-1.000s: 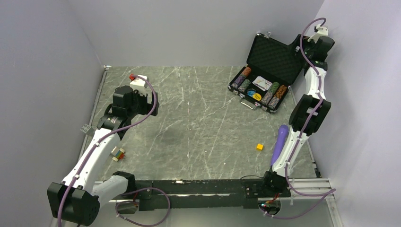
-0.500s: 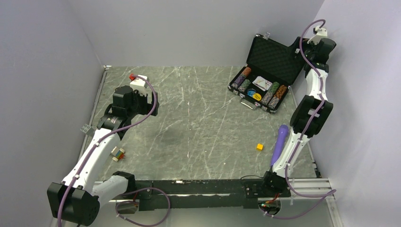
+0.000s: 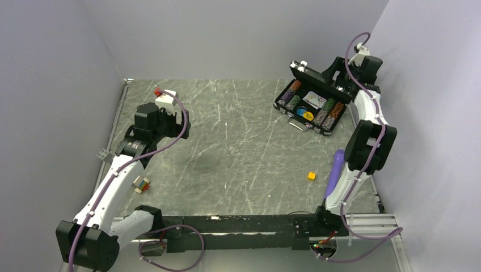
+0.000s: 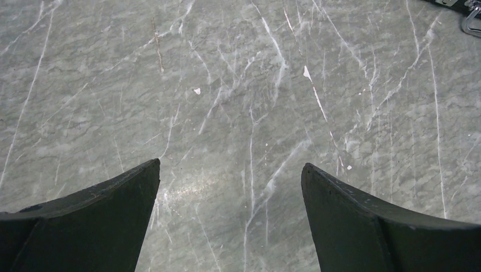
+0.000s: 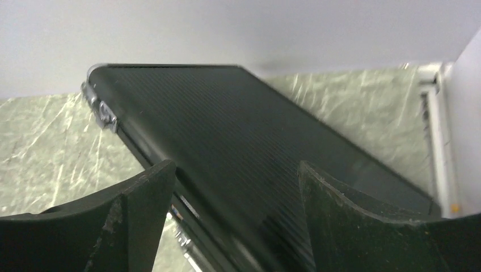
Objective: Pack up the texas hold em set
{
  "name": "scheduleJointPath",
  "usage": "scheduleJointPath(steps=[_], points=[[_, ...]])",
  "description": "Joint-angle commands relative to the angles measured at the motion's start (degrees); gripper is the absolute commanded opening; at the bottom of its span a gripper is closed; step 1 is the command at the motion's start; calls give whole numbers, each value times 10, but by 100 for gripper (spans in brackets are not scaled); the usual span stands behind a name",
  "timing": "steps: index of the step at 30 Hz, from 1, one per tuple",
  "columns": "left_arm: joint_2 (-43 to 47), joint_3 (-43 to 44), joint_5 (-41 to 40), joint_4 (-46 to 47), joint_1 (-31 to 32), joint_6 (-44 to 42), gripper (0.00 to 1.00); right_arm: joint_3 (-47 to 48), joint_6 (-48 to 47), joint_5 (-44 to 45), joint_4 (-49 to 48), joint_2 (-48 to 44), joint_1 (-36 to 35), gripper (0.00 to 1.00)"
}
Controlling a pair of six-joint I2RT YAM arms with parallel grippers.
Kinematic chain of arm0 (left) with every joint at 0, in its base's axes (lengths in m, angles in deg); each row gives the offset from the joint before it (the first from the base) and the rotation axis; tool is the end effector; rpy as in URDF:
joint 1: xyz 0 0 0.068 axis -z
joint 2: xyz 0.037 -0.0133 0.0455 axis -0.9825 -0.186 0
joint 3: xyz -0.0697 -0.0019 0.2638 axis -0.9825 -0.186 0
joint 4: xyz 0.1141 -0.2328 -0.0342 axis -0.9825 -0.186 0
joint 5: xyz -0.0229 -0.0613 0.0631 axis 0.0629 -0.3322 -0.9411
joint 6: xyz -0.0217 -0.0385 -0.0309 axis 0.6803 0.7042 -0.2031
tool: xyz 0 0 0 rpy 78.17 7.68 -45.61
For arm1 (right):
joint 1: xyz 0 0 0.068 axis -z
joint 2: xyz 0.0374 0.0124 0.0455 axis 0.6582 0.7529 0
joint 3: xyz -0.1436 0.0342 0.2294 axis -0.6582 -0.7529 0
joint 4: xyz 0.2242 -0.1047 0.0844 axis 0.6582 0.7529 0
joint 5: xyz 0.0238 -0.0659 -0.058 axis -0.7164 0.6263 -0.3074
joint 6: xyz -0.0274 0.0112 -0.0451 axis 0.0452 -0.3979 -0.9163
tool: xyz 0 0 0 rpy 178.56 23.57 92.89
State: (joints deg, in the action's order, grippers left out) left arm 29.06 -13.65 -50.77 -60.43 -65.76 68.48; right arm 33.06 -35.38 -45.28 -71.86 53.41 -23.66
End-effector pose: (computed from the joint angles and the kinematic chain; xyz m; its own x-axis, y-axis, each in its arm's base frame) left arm 0.2245 -0.0555 0.3254 -0.4256 0.0602 -0.9029 0.2517 0.9663 -0.0542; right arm 0.4601 -0.1266 0.3147 -0.3567 0.2360 -0.9039 -0.1329 0.9449 0.2991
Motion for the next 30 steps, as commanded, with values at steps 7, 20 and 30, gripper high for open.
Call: scheduleJointPath(steps=[7,20,30], points=[[21,-1,27,29,-2,5,98,-274,91,97,-42,-275,-65,84],[35,-6,23,34,-1,6,98,-375,43,179,46,-438,-79,84],[57,-7,33,34,-1,17,98,-437,59,169,69,-478,-79,83]])
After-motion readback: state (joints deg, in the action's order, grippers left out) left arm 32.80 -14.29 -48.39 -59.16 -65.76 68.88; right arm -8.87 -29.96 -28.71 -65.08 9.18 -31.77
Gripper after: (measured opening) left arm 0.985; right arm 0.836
